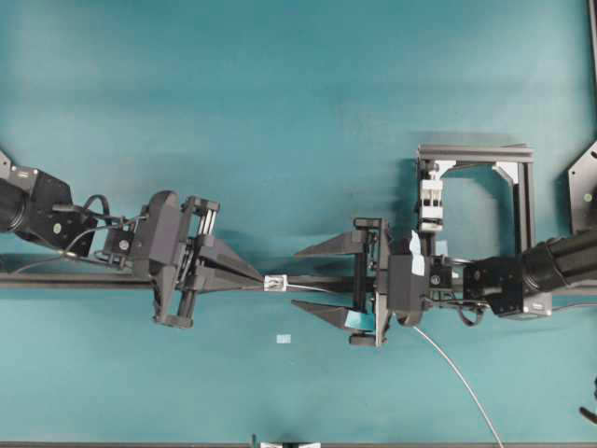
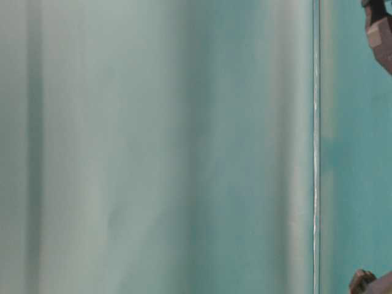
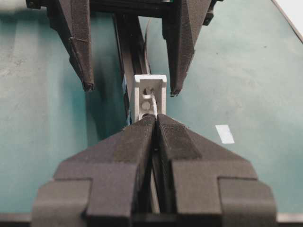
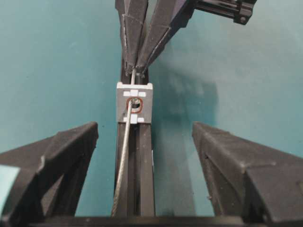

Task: Insert the wire through the hole in the metal fitting marked with a red label. (retake)
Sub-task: 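Open the right gripper and pull the wire leftward with the left gripper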

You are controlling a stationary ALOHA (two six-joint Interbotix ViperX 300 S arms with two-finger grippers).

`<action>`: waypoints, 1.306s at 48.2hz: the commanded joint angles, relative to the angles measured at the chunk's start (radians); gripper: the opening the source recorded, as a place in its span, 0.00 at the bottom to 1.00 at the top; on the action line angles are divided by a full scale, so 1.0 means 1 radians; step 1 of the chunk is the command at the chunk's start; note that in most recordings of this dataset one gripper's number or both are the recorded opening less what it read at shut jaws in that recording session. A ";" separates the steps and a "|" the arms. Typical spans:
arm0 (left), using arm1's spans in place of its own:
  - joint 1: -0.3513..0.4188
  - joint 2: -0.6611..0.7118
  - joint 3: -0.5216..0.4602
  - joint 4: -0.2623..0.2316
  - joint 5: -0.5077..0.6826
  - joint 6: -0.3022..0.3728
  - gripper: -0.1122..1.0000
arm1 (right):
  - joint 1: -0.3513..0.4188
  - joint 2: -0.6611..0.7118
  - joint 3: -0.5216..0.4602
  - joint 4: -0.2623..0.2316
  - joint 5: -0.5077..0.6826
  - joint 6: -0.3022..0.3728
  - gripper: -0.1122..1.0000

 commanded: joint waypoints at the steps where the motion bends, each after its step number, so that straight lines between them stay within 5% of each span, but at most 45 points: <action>1: 0.002 -0.032 0.003 0.003 -0.003 0.002 0.01 | -0.002 -0.032 -0.005 -0.002 -0.003 -0.002 0.88; 63: -0.025 -0.319 0.281 0.003 0.206 0.015 0.01 | -0.002 -0.032 -0.008 -0.003 0.011 -0.003 0.88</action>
